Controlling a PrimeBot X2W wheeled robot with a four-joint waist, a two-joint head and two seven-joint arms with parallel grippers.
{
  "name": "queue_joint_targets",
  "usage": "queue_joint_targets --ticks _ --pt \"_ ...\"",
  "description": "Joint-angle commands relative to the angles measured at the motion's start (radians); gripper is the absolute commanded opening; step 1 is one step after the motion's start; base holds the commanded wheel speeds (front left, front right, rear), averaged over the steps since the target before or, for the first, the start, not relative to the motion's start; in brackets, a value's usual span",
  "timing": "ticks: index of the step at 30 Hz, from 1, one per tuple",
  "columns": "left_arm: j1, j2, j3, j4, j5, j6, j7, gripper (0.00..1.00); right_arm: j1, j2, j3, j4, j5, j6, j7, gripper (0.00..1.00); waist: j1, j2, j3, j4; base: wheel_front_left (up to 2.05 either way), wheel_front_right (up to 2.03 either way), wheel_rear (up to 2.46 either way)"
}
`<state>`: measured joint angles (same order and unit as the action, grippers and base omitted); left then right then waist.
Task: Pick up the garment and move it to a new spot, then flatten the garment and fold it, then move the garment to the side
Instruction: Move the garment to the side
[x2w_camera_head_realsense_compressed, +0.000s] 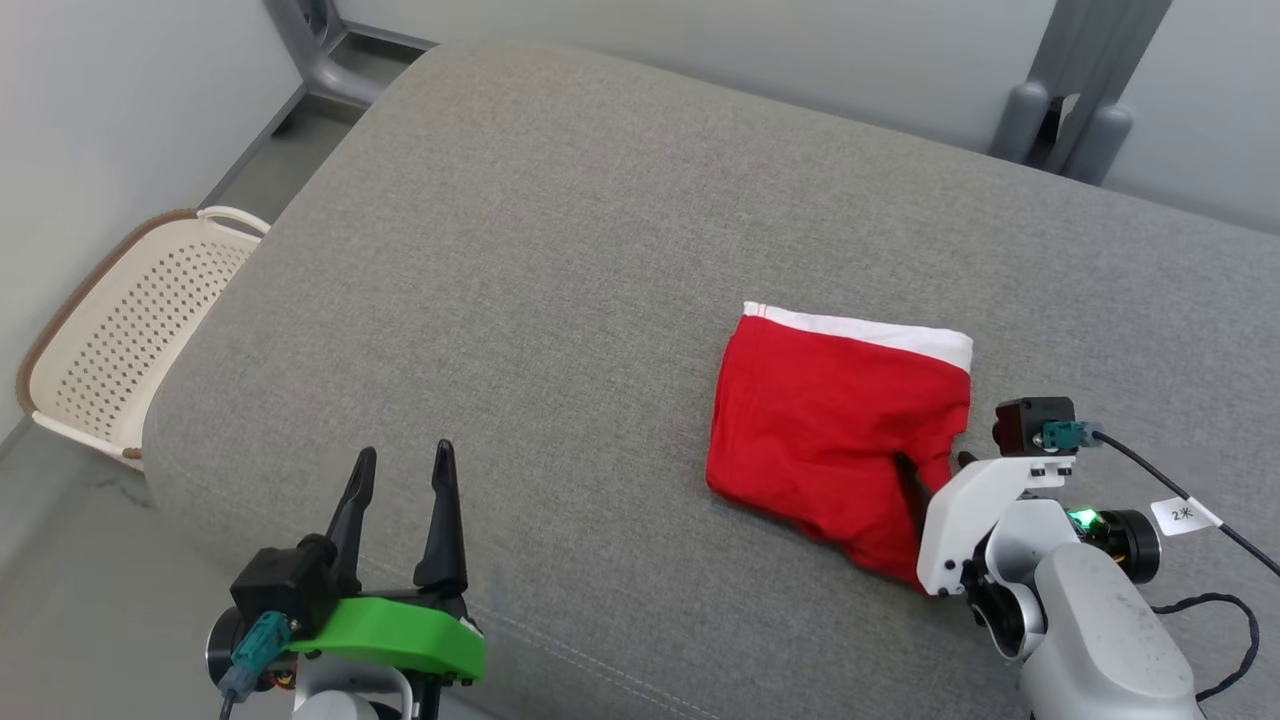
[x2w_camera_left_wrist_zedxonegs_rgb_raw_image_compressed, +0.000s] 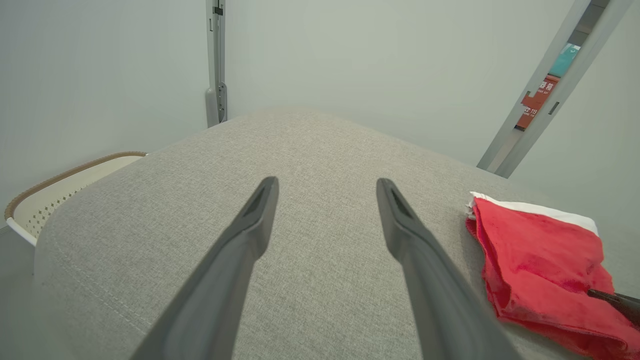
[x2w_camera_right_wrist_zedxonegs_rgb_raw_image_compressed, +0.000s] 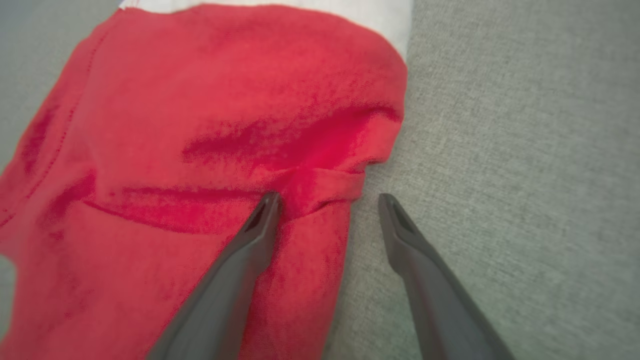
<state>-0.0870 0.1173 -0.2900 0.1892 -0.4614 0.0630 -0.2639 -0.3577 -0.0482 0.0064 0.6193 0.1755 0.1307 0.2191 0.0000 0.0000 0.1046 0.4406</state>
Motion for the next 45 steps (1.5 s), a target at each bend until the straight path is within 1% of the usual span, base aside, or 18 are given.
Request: queue_joint_targets --ticks 1,3,4,5,6,11,15,19,25,29,31,35,39,45 --pt "0.006 -0.003 0.007 -0.006 0.012 0.000 0.000 1.00 -0.018 -0.005 0.007 0.012 0.013 0.000 0.000 1.00 0.0000 0.0000 0.032 0.027 0.00 0.00 0.00" --pt "0.009 -0.004 0.012 -0.007 0.013 0.000 0.000 1.00 -0.021 -0.004 0.024 0.032 0.035 0.000 -0.003 0.47 0.0000 0.0000 0.033 0.017 0.00 0.00 0.00" --pt "0.008 -0.004 0.012 -0.007 0.016 -0.003 0.000 1.00 -0.023 -0.003 0.034 0.042 0.044 0.000 -0.006 0.32 0.0000 0.0000 0.034 0.009 0.00 0.00 0.00" --pt "0.006 -0.005 0.014 -0.008 0.016 -0.004 0.000 1.00 -0.027 -0.003 0.044 0.045 0.049 0.000 -0.011 0.24 0.0000 0.0000 0.035 0.000 0.00 0.00 0.00" --pt "0.003 -0.006 0.014 -0.009 0.018 -0.006 0.000 1.00 -0.031 -0.003 0.051 0.048 0.054 0.000 -0.020 0.00 0.0000 0.0000 0.036 -0.009 0.00 0.00 0.00" --pt "-0.011 -0.006 0.016 -0.013 0.029 -0.011 0.000 1.00 -0.064 -0.005 0.074 0.056 0.063 -0.001 -0.069 0.00 0.0000 0.0000 0.044 -0.078 0.00 0.00 0.00" --pt "-0.019 -0.003 0.015 -0.019 0.037 -0.016 0.000 1.00 -0.083 -0.006 0.094 0.044 0.065 -0.001 -0.105 0.00 0.0000 0.0000 0.053 -0.163 0.00 0.00 0.00" --pt "-0.031 -0.003 0.001 -0.025 0.044 -0.025 0.002 1.00 -0.075 -0.015 0.121 0.008 0.066 -0.001 -0.129 0.00 0.0000 0.0000 0.060 -0.270 0.00 0.00 0.00" --pt "-0.048 0.001 -0.016 -0.044 0.049 -0.027 0.014 1.00 -0.036 -0.057 0.171 -0.096 0.074 -0.001 -0.142 0.00 0.0000 0.0000 0.078 -0.473 0.00 0.00 0.00" --pt "-0.064 0.009 -0.027 -0.053 0.058 -0.029 0.029 1.00 -0.008 -0.081 0.175 -0.170 0.080 -0.001 -0.129 0.00 0.0000 0.0000 0.098 -0.589 0.00 0.00 0.00" --pt "-0.076 0.012 -0.035 -0.058 0.064 -0.033 0.038 1.00 0.004 -0.091 0.166 -0.203 0.082 -0.001 -0.123 0.00 0.0000 0.0000 0.108 -0.633 0.00 0.00 0.00" --pt "-0.088 0.017 -0.049 -0.071 0.073 -0.034 0.052 1.00 0.023 -0.099 0.146 -0.255 0.077 -0.001 -0.110 0.00 0.0000 0.0000 0.125 -0.698 0.00 0.00 0.00" --pt "-0.094 0.025 -0.058 -0.083 0.075 -0.033 0.066 1.00 0.034 -0.097 0.123 -0.290 0.074 -0.001 -0.101 0.00 0.0000 0.0000 0.140 -0.740 0.00 0.00 0.00" --pt "-0.099 0.031 -0.066 -0.091 0.073 -0.028 0.077 1.00 0.037 -0.094 0.098 -0.309 0.071 -0.001 -0.095 0.00 0.0000 0.0000 0.145 -0.754 0.00 0.00 0.00"
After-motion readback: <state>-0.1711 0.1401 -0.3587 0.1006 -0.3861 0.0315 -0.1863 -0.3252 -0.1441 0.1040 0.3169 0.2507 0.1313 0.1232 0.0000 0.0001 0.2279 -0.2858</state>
